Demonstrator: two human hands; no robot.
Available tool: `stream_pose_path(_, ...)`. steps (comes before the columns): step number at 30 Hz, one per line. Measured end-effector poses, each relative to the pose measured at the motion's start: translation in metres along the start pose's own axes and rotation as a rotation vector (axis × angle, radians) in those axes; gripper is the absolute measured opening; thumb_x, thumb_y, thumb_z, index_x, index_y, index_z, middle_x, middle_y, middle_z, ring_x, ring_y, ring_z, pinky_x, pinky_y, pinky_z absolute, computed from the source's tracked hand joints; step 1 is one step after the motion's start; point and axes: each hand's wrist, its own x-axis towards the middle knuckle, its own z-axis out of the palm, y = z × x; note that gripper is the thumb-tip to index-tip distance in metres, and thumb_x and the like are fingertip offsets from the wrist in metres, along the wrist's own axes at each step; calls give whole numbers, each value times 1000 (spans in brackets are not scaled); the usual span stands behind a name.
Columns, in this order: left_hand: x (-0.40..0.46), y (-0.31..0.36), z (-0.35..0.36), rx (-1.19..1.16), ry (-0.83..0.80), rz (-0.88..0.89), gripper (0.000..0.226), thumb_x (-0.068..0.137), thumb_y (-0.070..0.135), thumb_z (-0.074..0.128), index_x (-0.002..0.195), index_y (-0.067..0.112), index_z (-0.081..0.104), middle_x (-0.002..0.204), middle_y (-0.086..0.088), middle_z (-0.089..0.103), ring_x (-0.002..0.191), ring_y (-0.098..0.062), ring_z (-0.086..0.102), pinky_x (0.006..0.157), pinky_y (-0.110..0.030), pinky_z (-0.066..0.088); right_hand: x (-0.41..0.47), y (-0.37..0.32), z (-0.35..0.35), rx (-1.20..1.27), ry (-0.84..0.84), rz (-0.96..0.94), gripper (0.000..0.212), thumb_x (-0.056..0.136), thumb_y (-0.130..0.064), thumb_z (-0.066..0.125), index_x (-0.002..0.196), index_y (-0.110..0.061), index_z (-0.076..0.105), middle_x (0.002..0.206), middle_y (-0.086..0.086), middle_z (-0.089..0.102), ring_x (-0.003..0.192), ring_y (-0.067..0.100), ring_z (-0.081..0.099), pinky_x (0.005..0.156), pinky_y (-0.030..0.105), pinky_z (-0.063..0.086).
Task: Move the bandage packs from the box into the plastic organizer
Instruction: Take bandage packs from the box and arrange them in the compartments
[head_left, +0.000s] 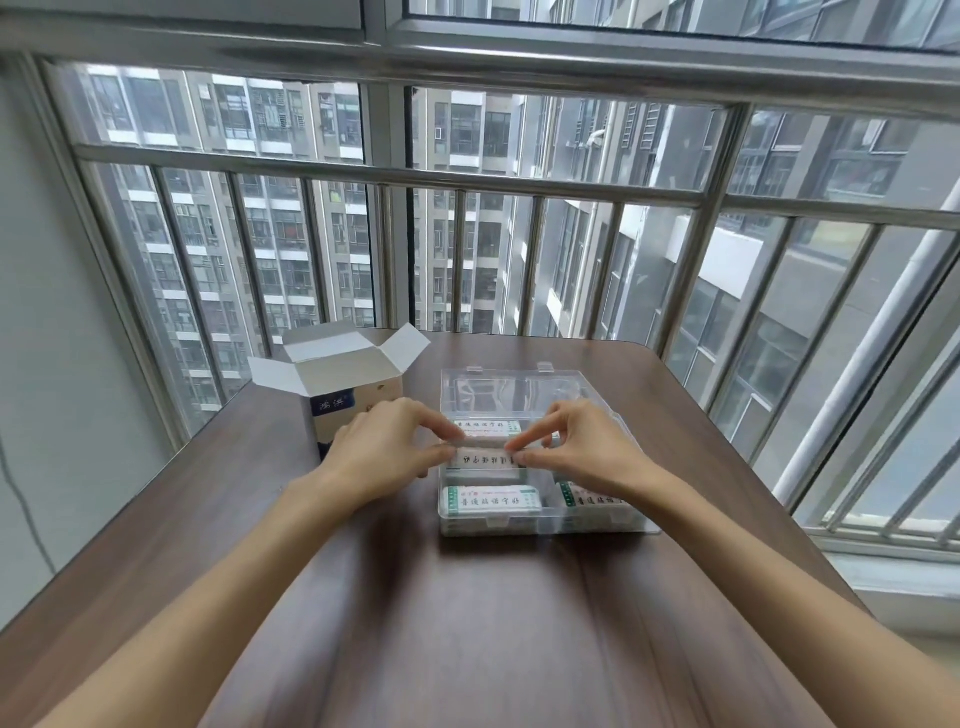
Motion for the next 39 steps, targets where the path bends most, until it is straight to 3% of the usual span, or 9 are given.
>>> stream_pose_path(5, -2, 5, 2, 35, -57, 40, 12, 89, 44, 59, 96, 44, 70, 46, 30, 50, 65, 2, 60, 69, -26, 40, 6, -4, -3, -34, -54, 36, 13, 81, -29, 71, 93, -28, 76, 71, -1, 53, 67, 13, 49, 63, 26, 37)
stream_pose_path(9, 1, 5, 1, 69, -71, 30, 14, 90, 42, 57, 96, 46, 69, 53, 20, 60, 71, 0, 61, 74, -27, 46, 12, -10, -12, -99, -153, 85, 19, 85, -28, 67, 101, -21, 75, 62, -18, 48, 58, -1, 44, 51, 10, 31)
stream_pose_path(14, 4, 7, 1, 87, -73, 48, 15, 88, 44, 58, 99, 47, 67, 62, 17, 66, 67, 3, 62, 76, -27, 47, 18, -13, -7, -115, -191, 142, 18, 84, -28, 69, 97, -18, 76, 90, -6, 72, 69, 0, 54, 58, 15, 38)
stream_pose_path(19, 4, 5, 2, 80, -60, 42, 13, 88, 42, 56, 95, 47, 66, 76, 17, 71, 67, 4, 63, 83, -31, 51, 18, -15, -7, -98, -178, 143, 20, 83, -28, 70, 98, -17, 76, 33, -19, 45, 37, -2, 42, 37, 9, 29)
stream_pose_path(22, 4, 4, 0, -18, 29, -3, 15, 91, 40, 53, 91, 48, 66, 70, 11, 71, 73, -4, 66, 80, -29, 50, 15, -19, -15, -17, -139, 133, 26, 86, -29, 67, 105, -12, 73, 77, -16, 72, 65, -7, 57, 52, 7, 37)
stream_pose_path(25, 8, -5, -2, -139, 99, -62, 16, 90, 37, 53, 86, 47, 65, 74, 12, 72, 71, -5, 66, 86, -30, 51, 14, -20, -30, 58, -66, 172, 26, 86, -31, 66, 104, -13, 73, 115, 1, 68, 90, 10, 61, 67, 16, 43)
stream_pose_path(29, 2, -17, -1, -167, 173, -130, 14, 87, 37, 55, 88, 47, 65, 71, 16, 71, 76, -10, 68, 88, -36, 51, 11, -16, -39, -10, -100, 269, 14, 88, -30, 64, 86, -21, 75, 96, -5, 70, 102, 32, 61, 78, 33, 51)
stream_pose_path(35, -9, -2, 10, -34, 150, -33, 16, 86, 48, 60, 97, 43, 70, 116, 26, 61, 94, -12, 65, 85, -34, 47, 12, -27, -30, -210, -228, 286, 22, 88, -23, 64, 100, -7, 74, 117, 5, 66, 76, 8, 54, 61, 21, 39)
stream_pose_path(39, -4, -3, 16, -44, 92, -67, 14, 83, 45, 61, 92, 41, 72, 120, 24, 60, 98, -15, 65, 89, -34, 45, 18, -31, -20, -372, -220, 282, 20, 85, -20, 63, 97, -5, 71, 92, 5, 68, 63, 14, 48, 57, 25, 39)
